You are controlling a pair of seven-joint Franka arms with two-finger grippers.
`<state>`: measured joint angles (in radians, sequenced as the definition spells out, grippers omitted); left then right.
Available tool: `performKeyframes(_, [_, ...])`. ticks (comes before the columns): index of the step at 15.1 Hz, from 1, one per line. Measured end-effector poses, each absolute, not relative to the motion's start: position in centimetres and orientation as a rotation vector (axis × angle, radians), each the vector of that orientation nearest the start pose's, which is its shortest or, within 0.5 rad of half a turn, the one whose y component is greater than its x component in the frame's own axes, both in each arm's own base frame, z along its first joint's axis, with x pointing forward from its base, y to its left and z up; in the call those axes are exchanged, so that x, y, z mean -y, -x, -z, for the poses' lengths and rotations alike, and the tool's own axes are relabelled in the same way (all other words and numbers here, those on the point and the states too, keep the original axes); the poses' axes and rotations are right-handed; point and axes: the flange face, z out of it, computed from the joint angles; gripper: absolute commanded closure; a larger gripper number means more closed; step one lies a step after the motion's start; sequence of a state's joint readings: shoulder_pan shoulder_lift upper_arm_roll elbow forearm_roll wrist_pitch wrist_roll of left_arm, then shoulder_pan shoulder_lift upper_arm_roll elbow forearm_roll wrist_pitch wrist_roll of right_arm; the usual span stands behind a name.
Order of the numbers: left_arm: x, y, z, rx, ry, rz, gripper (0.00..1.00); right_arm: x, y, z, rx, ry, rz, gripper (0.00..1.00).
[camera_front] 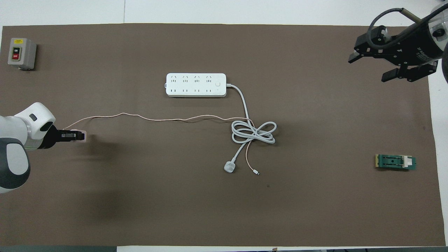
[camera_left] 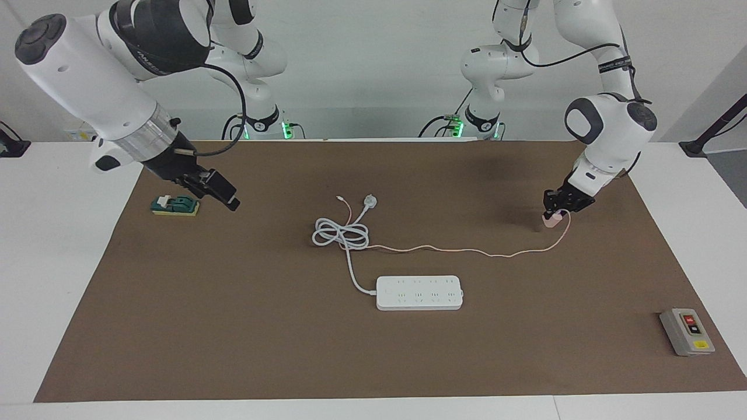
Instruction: Unplug charger and place it aside
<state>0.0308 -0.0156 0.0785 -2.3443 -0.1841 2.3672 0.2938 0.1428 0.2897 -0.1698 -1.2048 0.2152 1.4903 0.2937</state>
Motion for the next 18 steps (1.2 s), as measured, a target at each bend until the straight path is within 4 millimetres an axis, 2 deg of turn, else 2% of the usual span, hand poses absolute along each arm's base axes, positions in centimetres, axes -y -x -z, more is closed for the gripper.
performKeyframes(1, [-5.4, -50.1, -34.0, -0.085, 3.259, 0.105, 0.17, -2.0, -62.9, -62.5, -0.334, 2.99, -0.008, 0.0])
performKeyframes(2, [-5.7, -50.0, -33.9, -0.076, 3.258, 0.109, 0.0, -1.3, -62.5, -63.1, -0.232, 3.027, 0.014, 0.0])
performKeyframes(5, [-7.8, -49.9, -34.2, -0.034, 3.256, 0.124, 0.0, 1.5, -60.8, -64.9, -0.009, 3.088, 0.059, 0.0])
performKeyframes(8, [-9.4, -50.4, -35.8, -0.018, 3.261, 0.117, 0.0, 4.5, -58.2, -66.4, 0.064, 3.089, 0.048, 0.0])
performKeyframes(10, [-9.8, -51.6, -39.0, -0.04, 3.276, 0.079, 0.0, 5.8, -56.3, -67.2, 0.057, 3.102, 0.02, 0.0])
performKeyframes(13, [-9.9, -53.2, -45.0, -0.047, 3.285, 0.092, 0.0, 6.4, -53.9, -67.8, 0.047, 3.13, -0.017, 0.0])
performKeyframes(15, [-9.8, -53.8, -48.2, -0.005, 3.274, 0.101, 0.0, 6.2, -52.7, -68.2, 0.06, 3.156, -0.024, 0.0])
performKeyframes(18, [-8.9, -54.3, -51.6, 0.08, 3.241, 0.079, 0.0, 5.4, -50.4, -68.7, 0.083, 3.17, -0.026, 0.0])
